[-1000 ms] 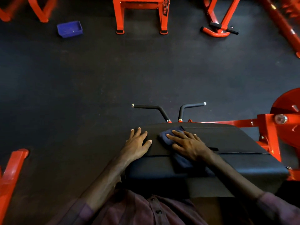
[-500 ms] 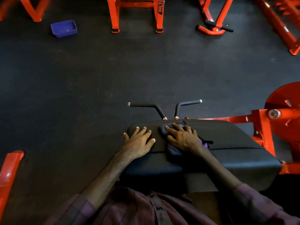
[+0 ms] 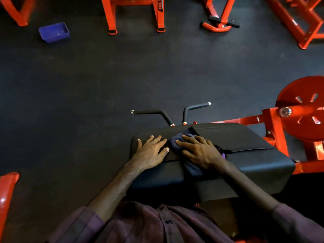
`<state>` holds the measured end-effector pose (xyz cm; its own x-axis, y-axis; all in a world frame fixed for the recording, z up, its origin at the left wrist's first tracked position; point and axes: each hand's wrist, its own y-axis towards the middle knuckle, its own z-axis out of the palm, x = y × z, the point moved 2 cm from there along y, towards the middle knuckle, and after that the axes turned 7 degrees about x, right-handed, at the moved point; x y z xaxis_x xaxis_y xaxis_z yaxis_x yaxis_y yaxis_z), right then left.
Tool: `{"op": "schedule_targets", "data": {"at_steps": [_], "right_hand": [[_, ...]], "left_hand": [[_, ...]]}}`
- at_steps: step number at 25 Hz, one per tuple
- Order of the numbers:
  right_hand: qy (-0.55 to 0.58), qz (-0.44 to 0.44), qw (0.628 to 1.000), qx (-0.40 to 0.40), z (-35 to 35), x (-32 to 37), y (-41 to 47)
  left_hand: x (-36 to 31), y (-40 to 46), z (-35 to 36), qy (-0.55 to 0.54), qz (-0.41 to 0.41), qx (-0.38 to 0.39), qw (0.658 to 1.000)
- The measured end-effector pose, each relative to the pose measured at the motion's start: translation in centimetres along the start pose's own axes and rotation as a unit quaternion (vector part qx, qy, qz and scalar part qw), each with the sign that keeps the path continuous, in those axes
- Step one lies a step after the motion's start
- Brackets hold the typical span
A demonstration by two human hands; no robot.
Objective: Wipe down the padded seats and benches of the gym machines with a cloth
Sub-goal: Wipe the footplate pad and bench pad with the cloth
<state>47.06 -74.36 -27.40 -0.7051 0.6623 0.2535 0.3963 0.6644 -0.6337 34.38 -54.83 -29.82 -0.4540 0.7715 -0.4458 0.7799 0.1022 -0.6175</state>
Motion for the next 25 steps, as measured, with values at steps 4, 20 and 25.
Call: {"op": "schedule_targets", "data": {"at_steps": [4,20,25], "right_hand": [[0.022,0.074,0.997,0.009,-1.7,-3.8,0.0],[0.030,0.038,0.999,0.010,-1.3,-7.8,-2.5],[0.033,0.173,0.984,-0.029,-2.1,-7.5,0.6]], "left_hand": [[-0.1,0.1,-0.1,-0.007,0.004,0.000,1.000],[-3.1,1.7,0.1,-0.013,0.056,0.024,0.998],[-3.9,2.7,0.5,-0.012,0.072,0.014,0.997]]}}
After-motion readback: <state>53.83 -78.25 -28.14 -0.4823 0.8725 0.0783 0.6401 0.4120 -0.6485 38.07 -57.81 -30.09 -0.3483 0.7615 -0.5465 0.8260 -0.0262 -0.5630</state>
